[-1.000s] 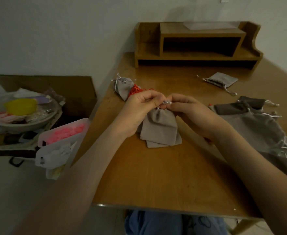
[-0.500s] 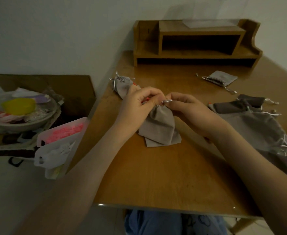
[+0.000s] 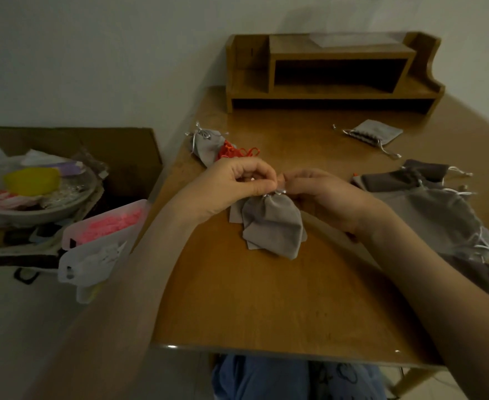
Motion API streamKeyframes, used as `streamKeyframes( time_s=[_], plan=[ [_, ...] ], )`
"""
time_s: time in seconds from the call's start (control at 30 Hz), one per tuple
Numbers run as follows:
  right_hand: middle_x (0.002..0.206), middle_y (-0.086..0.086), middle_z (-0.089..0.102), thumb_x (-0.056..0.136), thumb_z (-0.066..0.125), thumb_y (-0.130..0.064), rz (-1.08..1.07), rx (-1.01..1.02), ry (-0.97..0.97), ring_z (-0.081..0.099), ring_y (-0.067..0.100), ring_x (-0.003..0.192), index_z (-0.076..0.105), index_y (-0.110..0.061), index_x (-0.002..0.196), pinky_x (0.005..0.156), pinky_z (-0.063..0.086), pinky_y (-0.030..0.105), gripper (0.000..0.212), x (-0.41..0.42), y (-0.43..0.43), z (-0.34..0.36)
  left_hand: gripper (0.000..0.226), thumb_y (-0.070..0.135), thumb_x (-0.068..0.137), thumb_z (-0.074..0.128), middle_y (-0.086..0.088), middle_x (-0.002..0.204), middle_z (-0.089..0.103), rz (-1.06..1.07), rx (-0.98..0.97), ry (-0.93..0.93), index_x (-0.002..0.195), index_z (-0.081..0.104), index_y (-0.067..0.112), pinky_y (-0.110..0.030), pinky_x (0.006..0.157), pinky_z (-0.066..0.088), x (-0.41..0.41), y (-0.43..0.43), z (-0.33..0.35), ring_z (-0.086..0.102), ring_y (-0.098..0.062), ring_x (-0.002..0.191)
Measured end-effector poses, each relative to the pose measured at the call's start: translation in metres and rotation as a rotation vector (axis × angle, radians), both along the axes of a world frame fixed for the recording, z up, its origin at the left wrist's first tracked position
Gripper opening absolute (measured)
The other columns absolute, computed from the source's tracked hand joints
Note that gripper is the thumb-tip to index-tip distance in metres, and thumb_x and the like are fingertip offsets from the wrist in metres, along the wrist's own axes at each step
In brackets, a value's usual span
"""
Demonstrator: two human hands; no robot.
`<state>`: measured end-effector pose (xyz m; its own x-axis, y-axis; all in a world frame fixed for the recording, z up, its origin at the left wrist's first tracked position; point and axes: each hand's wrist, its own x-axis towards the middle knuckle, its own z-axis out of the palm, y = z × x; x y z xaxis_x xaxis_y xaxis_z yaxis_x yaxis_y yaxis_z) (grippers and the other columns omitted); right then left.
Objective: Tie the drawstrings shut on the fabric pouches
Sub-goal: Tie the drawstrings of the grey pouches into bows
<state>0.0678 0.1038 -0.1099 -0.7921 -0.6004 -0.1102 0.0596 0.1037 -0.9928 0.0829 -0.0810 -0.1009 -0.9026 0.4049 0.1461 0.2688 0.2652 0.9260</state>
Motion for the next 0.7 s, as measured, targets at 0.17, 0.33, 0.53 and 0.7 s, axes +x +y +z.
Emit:
streamKeyframes(
  time_s=[0.17,0.33,0.53,0.7],
  plan=[
    [0.077,0.006,0.056,0.093,0.047,-0.006,-0.044,0.073,0.035,0.053,0.013,0.069,0.058,-0.006,0.088,0.063,0.044,0.018,0.013,0.003,-0.004,0.0,0.014,0.011,0.087,0.066,0.009,0.074,0.06,0.05,-0.145,0.026,0.082,0.062,0.024,-0.026,0.071,0.047,-0.002,0.001,-0.005,0.056,-0.009,0.073],
    [0.08,0.006,0.053,0.095,0.051,-0.013,-0.115,0.31,0.257,0.048,0.016,0.075,0.059,-0.005,0.091,0.071,0.04,0.031,0.013,0.002,-0.009,-0.005,0.021,0.009,0.086,0.063,0.006,0.073,0.055,0.151,-0.312,0.107,0.086,0.05,0.025,-0.027,0.069,0.044,-0.003,0.006,-0.01,0.054,-0.011,0.074],
    [0.081,0.002,0.056,0.097,0.05,-0.017,-0.218,0.436,0.422,0.055,0.019,0.08,0.057,-0.012,0.084,0.079,0.046,0.04,0.015,-0.001,-0.012,-0.006,0.008,0.011,0.087,0.056,0.001,0.085,0.058,0.422,-0.765,0.667,0.092,0.051,0.014,-0.036,0.077,0.028,-0.003,0.03,-0.022,0.046,-0.028,0.095],
    [0.07,-0.008,0.051,0.099,0.045,-0.016,-0.231,0.122,0.287,0.05,0.0,0.063,0.05,-0.014,0.08,0.066,0.042,0.016,0.019,0.003,-0.009,0.0,0.003,0.007,0.089,0.051,-0.007,0.078,0.058,0.511,-0.652,1.082,0.088,0.052,0.009,-0.041,0.07,0.042,-0.004,0.028,-0.036,0.051,-0.027,0.075]
  ],
)
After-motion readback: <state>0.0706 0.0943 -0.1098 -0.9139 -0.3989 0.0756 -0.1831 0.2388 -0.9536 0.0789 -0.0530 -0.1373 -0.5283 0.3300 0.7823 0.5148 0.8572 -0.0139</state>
